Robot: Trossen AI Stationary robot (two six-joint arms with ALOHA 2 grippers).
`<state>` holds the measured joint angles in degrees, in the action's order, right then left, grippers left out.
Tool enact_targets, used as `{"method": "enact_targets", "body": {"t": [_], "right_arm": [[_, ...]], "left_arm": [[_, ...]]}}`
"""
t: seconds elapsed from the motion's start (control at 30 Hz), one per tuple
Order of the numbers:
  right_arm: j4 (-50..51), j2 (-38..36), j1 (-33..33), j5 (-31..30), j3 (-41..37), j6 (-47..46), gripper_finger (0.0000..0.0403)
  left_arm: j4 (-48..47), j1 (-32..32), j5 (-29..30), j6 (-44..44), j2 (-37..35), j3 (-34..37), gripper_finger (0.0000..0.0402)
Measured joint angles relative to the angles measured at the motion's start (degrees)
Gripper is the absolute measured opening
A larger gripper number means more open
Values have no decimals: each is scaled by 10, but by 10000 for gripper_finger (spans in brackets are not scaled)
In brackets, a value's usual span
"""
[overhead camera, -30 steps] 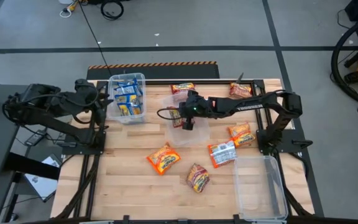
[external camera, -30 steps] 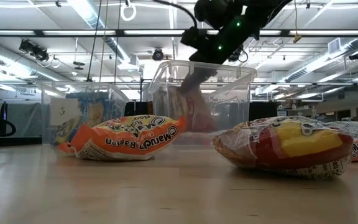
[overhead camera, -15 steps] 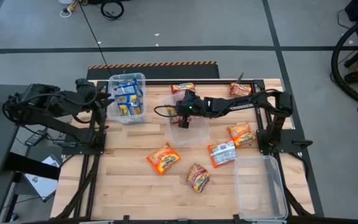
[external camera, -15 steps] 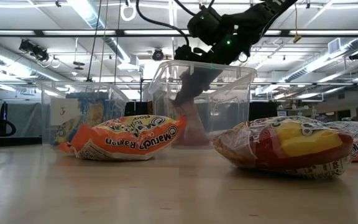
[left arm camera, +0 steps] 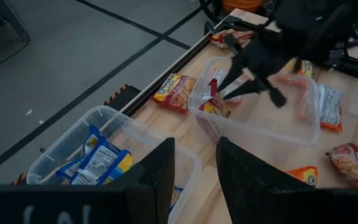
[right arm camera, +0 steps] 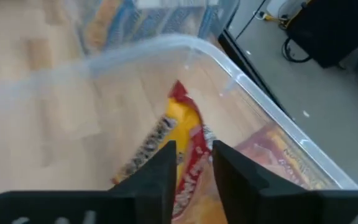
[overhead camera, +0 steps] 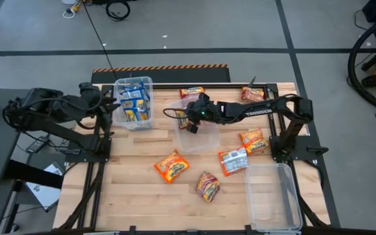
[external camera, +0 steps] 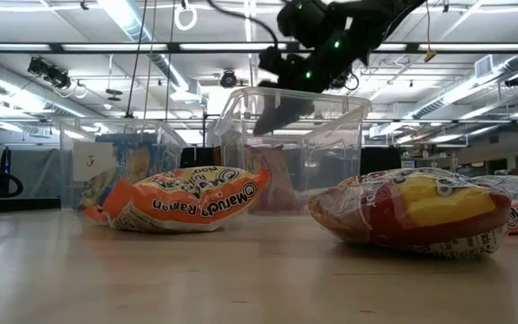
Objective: Sort Maruchan noodles
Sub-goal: Put the red noodle pack into the middle transparent bin
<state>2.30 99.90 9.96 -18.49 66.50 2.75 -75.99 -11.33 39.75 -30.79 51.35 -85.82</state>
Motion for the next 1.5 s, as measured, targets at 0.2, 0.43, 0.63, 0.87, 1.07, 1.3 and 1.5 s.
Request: {"method": "enact_targets", "body": {"t": [0.2, 0.43, 0.63, 0.87, 1.07, 1.3, 1.5], "right_arm": [[26, -56, -28, -37, 0, -98, 151], [29, -110, -43, -107, 0, -174, 158], [25, -141, -43, -152, 0, -228, 158], [39, -183, -31, -303, 0, -338, 156], [185, -222, 24, -322, 0, -543, 156], [247, -218, 79, -257, 0, -545, 156], [191, -185, 129, -145, 0, -371, 156]], "left_arm": [[0, 0, 0, 0, 0, 0, 123], [0, 0, 0, 0, 0, 0, 123], [0, 0, 0, 0, 0, 0, 123], [0, 0, 0, 0, 0, 0, 123], [0, 0, 0, 0, 0, 0, 123], [0, 0, 0, 0, 0, 0, 123], [0, 0, 0, 0, 0, 0, 123]]}}
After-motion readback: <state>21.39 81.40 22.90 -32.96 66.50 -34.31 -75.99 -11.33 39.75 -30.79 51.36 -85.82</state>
